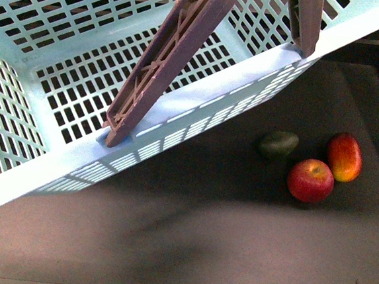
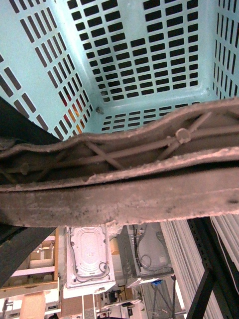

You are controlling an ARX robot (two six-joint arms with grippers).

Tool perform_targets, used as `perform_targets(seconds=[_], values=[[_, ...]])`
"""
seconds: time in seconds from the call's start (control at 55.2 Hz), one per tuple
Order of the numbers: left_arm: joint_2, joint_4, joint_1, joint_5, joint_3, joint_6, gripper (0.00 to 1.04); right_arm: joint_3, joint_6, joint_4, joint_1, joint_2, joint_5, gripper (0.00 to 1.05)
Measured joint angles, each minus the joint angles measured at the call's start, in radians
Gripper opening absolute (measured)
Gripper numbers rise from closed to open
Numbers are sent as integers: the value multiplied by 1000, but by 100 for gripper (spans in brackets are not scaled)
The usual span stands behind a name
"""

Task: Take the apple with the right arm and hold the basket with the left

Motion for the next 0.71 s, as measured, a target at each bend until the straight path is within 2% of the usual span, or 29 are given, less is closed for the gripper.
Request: perform_targets(seconds=[0.072, 0.163, 0.272, 0.38, 0.561, 0.706], values=[[0, 0, 0, 0, 0, 0, 18, 0, -34, 106, -4, 94, -49, 96], [0, 0, 0, 3, 0, 0, 18, -1, -139, 361, -32, 340, -112, 96], [0, 0, 0, 3, 0, 0, 18, 21, -279, 700, -64, 730, -138, 96], [0, 0, 1, 3, 0, 0, 18, 97, -334, 872, -68, 1014, -138, 96], [0, 0, 0, 3, 0, 0, 18, 252, -373, 891, -22, 1371, -138, 96], [0, 0, 1, 3, 0, 0, 18, 352, -376, 862, 2, 1481, -138, 96]])
